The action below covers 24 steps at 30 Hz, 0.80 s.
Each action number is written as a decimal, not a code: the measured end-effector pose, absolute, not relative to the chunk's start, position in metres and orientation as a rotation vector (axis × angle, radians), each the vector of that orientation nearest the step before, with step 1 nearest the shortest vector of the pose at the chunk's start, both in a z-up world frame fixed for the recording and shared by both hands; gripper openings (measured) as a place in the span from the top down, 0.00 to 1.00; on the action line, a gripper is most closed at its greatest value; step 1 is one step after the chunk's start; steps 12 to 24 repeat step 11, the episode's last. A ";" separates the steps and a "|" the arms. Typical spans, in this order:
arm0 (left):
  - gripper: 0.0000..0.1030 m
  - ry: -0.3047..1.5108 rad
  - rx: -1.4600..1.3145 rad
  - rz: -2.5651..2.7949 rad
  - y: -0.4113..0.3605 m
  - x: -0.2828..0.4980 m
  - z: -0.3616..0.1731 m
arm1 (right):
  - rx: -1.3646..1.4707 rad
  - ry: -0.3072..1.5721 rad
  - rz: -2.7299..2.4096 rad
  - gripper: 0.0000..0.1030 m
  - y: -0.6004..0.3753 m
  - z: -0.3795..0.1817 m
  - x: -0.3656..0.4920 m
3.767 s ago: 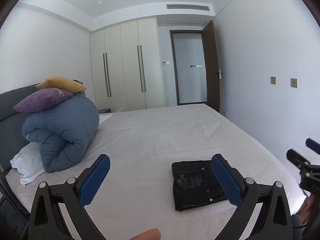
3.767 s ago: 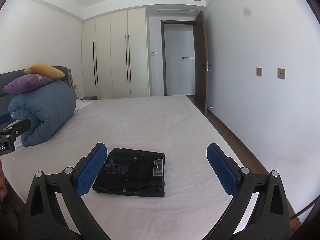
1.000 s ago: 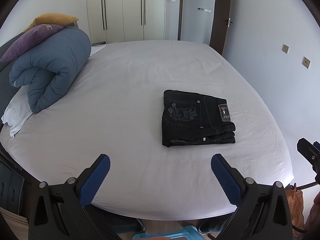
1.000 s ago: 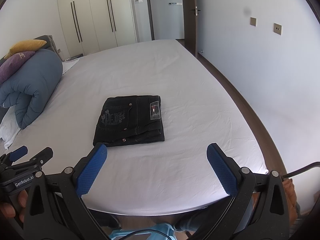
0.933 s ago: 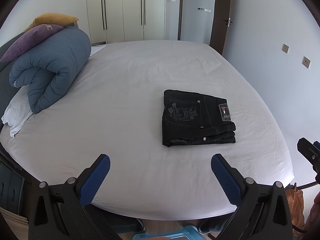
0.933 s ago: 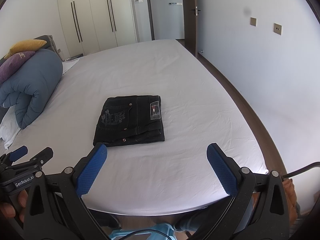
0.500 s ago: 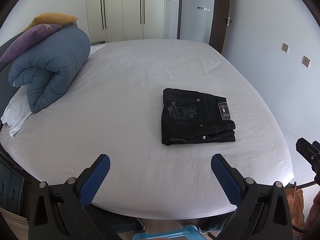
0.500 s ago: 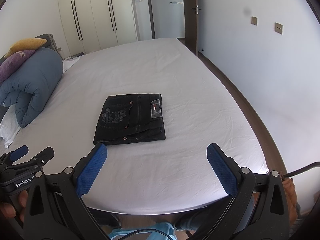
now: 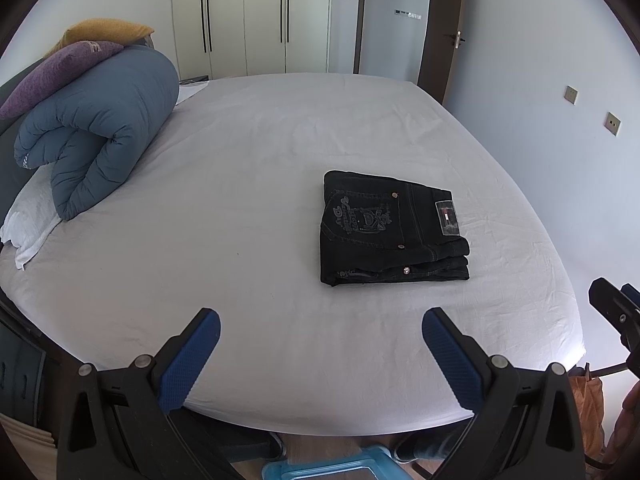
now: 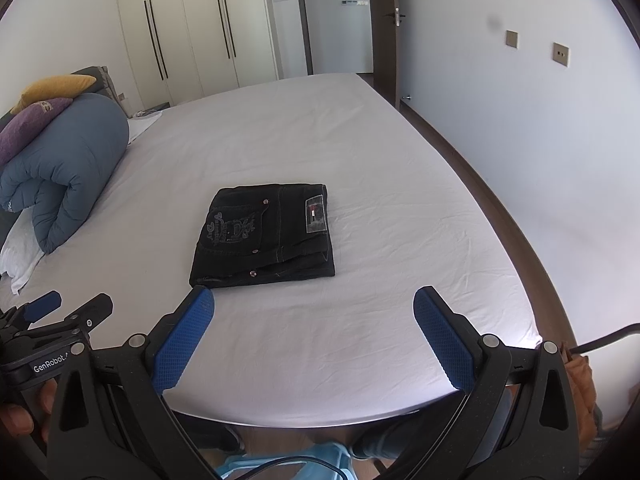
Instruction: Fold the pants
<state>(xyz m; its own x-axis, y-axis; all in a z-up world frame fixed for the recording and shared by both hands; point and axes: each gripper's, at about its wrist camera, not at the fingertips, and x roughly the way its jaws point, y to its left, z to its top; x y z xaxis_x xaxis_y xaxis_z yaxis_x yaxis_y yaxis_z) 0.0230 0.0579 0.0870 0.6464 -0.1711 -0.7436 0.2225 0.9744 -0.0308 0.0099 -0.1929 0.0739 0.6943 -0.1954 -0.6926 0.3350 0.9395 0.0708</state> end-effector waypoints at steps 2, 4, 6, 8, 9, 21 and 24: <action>0.00 0.841 0.067 -0.225 0.058 0.024 0.087 | 0.197 0.749 -0.296 0.01 -0.194 0.074 0.011; 0.00 0.841 0.070 -0.226 0.058 0.023 0.087 | 0.197 0.749 -0.295 0.01 -0.194 0.074 0.012; 0.00 0.845 0.064 -0.230 0.058 0.024 0.087 | 0.198 0.750 -0.295 0.01 -0.194 0.074 0.012; 0.00 0.845 0.059 -0.235 0.059 0.023 0.088 | 0.200 0.753 -0.293 0.01 -0.194 0.073 0.012; 0.00 0.840 0.063 -0.233 0.059 0.024 0.088 | 0.202 0.756 -0.292 0.01 -0.194 0.073 0.012; 0.00 0.834 0.067 -0.230 0.059 0.023 0.089 | 0.206 0.760 -0.288 0.01 -0.196 0.072 0.013; 0.00 0.834 0.067 -0.230 0.059 0.023 0.089 | 0.206 0.760 -0.288 0.01 -0.196 0.072 0.013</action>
